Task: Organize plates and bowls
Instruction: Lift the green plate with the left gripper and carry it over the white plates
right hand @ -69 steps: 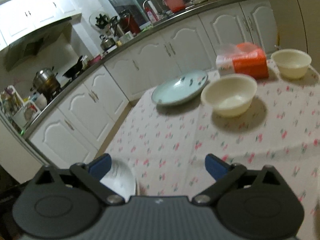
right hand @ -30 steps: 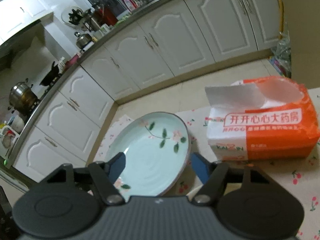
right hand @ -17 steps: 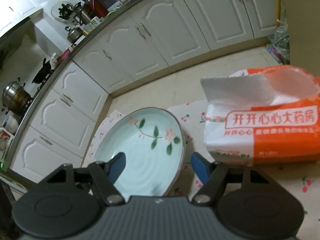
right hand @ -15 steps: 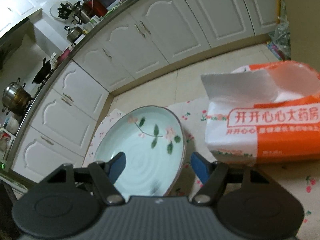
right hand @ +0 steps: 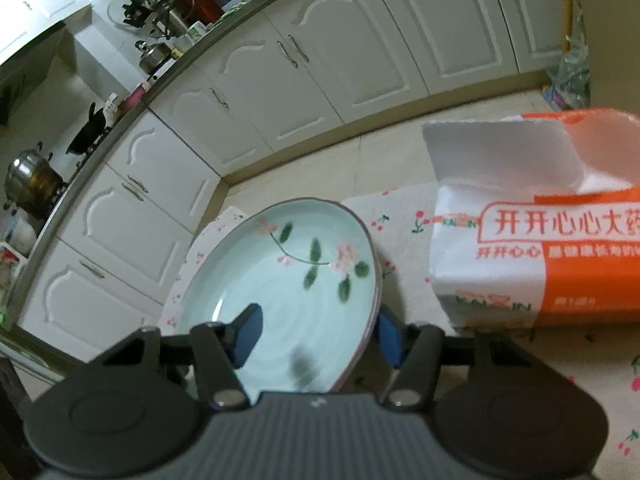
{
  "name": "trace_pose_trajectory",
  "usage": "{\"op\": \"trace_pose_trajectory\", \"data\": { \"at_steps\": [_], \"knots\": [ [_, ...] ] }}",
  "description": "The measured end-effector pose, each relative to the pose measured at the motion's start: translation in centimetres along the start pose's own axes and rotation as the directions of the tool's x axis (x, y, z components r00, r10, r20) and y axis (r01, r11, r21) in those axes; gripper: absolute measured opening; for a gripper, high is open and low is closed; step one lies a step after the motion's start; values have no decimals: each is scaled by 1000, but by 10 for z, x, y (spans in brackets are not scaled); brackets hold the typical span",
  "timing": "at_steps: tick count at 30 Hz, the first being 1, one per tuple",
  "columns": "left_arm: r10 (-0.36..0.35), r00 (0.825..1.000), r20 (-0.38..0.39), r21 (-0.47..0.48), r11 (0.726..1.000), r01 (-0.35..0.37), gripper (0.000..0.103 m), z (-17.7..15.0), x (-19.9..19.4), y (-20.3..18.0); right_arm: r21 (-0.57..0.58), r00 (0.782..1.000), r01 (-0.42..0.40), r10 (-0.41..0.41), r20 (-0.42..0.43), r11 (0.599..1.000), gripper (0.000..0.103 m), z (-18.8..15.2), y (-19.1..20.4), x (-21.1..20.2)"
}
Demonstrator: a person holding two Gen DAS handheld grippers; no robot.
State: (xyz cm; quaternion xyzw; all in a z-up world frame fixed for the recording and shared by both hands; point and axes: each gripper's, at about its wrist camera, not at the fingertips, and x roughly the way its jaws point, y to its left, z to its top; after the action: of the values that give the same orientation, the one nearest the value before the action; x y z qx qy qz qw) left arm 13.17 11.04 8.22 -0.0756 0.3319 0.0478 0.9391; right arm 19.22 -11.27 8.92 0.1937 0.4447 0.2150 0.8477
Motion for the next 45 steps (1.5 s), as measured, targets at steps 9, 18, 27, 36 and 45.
{"op": "trace_pose_trajectory", "data": {
  "at_steps": [9, 18, 27, 36, 45],
  "knots": [
    [-10, 1000, 20, -11, 1000, 10, 22, -2, -7, 5, -82, 999, 27, -24, 46, 996, 60, -7, 12, -6],
    [-14, 999, 36, -37, 999, 16, 23, 2, -22, 13, -164, 996, 28, -14, 85, 986, 60, -17, 26, -15],
    [-34, 996, 80, -67, 997, 40, 23, -1, -61, 23, -226, 988, -8, 42, 148, 974, 60, -28, 43, -48],
    [-16, 987, 159, -59, 998, 25, 23, -13, -138, 32, -252, 975, -97, 143, 171, 963, 60, -56, 65, -91],
    [13, 985, 172, -102, 995, 4, 23, -60, -205, 44, -307, 963, -146, 205, 172, 941, 61, -108, 95, -135]
  ]
}}
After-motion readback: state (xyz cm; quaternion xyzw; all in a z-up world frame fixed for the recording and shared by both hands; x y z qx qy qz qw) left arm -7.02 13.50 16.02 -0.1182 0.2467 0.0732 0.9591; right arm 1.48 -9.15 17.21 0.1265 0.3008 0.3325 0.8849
